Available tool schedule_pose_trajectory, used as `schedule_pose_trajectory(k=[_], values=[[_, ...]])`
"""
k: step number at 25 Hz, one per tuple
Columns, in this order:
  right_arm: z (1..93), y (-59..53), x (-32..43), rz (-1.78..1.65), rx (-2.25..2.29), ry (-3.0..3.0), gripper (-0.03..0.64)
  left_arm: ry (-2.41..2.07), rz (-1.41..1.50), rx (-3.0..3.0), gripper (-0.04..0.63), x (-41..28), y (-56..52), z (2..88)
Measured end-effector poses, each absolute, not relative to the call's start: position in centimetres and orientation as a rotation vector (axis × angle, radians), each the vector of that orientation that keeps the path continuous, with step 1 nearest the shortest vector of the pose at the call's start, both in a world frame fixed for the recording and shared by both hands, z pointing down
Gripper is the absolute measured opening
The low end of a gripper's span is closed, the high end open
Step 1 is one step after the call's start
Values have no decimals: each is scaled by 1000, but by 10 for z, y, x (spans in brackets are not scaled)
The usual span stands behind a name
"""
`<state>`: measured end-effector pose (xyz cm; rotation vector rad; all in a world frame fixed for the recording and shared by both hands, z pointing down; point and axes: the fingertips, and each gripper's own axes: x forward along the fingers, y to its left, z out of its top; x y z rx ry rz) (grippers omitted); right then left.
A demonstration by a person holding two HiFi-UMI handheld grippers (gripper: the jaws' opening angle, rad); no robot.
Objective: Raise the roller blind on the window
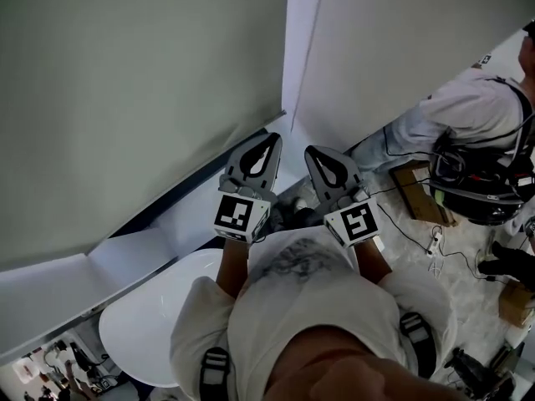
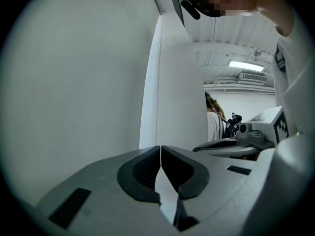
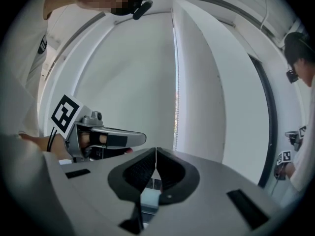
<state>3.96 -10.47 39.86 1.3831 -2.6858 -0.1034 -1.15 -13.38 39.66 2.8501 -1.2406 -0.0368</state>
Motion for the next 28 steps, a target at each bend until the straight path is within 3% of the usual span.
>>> schedule_pose_trajectory(k=[16,20,28], values=[[398,-108,38,-98,1311,-2712,63,-1165,-54,2855,12,7,-157,392],[405,-109,44,-87,1310,-2704,63,-1123,-59,2871,64,20,-160,396],[405,-109,44,-83,1312,-2694,63,-1077,-58,2904,93,30,-173,394]])
